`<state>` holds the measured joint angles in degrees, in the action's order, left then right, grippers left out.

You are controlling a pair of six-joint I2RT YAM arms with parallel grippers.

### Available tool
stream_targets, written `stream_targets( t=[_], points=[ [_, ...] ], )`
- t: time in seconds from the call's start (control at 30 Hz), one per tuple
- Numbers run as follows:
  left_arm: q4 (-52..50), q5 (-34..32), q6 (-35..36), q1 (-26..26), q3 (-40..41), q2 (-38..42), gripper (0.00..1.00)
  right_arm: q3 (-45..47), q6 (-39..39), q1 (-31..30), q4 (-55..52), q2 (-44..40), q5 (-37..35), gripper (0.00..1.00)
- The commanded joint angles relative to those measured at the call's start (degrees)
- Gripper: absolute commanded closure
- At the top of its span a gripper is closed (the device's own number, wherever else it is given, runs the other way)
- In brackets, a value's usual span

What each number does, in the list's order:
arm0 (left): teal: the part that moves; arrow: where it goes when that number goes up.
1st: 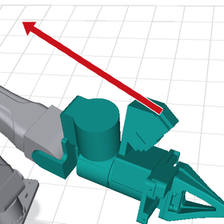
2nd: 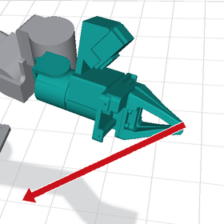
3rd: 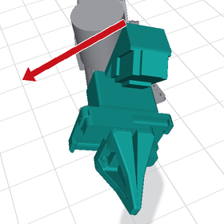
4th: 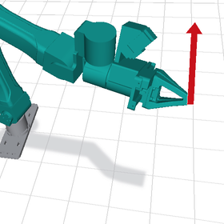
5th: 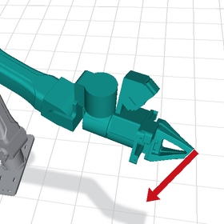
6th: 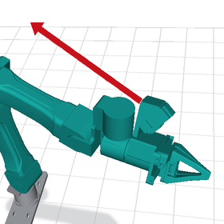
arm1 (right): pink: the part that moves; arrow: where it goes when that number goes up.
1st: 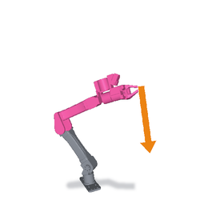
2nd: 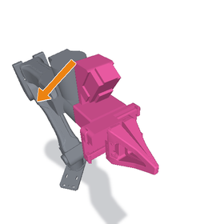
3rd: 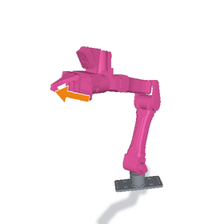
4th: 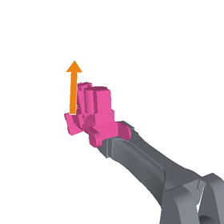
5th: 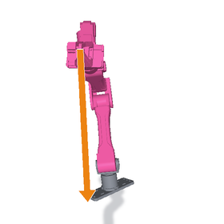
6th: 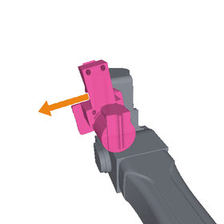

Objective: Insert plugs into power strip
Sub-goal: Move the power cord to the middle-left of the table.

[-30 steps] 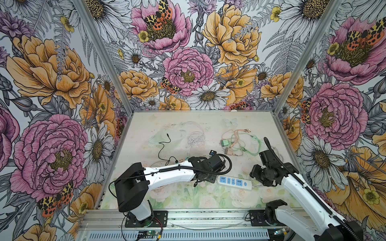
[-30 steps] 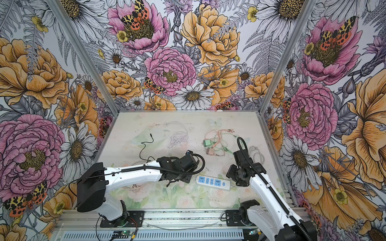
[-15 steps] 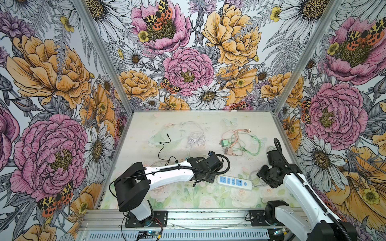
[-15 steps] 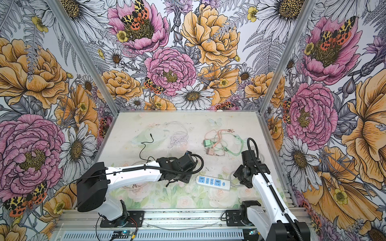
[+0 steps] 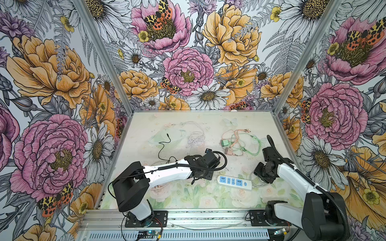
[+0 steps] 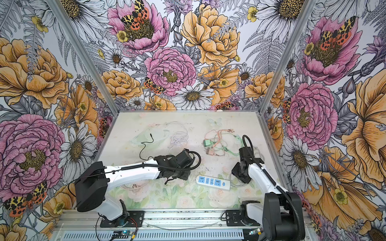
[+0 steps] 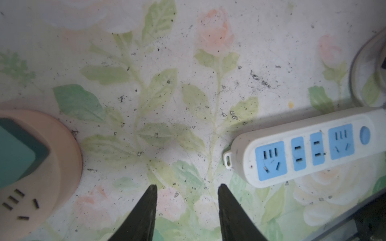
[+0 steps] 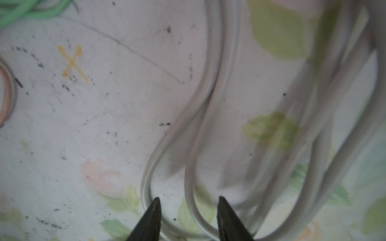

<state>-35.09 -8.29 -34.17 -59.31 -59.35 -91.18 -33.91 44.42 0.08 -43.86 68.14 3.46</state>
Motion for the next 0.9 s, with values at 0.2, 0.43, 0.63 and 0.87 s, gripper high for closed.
stream_targets(
  t=[0.2, 0.43, 0.63, 0.87],
  points=[
    [1.87, 1.13, -0.72, 1.47, 1.68, 2.83, 0.51, -0.02, 1.35, -0.41, 8.66, 6.08, 5.38, 0.59],
    [1.86, 1.11, -1.15, 2.00, 2.48, 4.01, 0.51, -1.50, 3.92, -3.56, 12.46, 8.44, 5.31, 0.59],
    [1.88, 0.75, -1.81, 2.07, 3.11, 4.84, 0.51, -4.52, 7.17, -9.10, 16.02, 13.65, 4.91, 0.58],
    [1.71, -0.05, -3.17, 2.05, 5.35, 8.21, 0.51, -5.61, 6.30, -9.38, 16.43, 15.53, 2.96, 0.57]
  ],
)
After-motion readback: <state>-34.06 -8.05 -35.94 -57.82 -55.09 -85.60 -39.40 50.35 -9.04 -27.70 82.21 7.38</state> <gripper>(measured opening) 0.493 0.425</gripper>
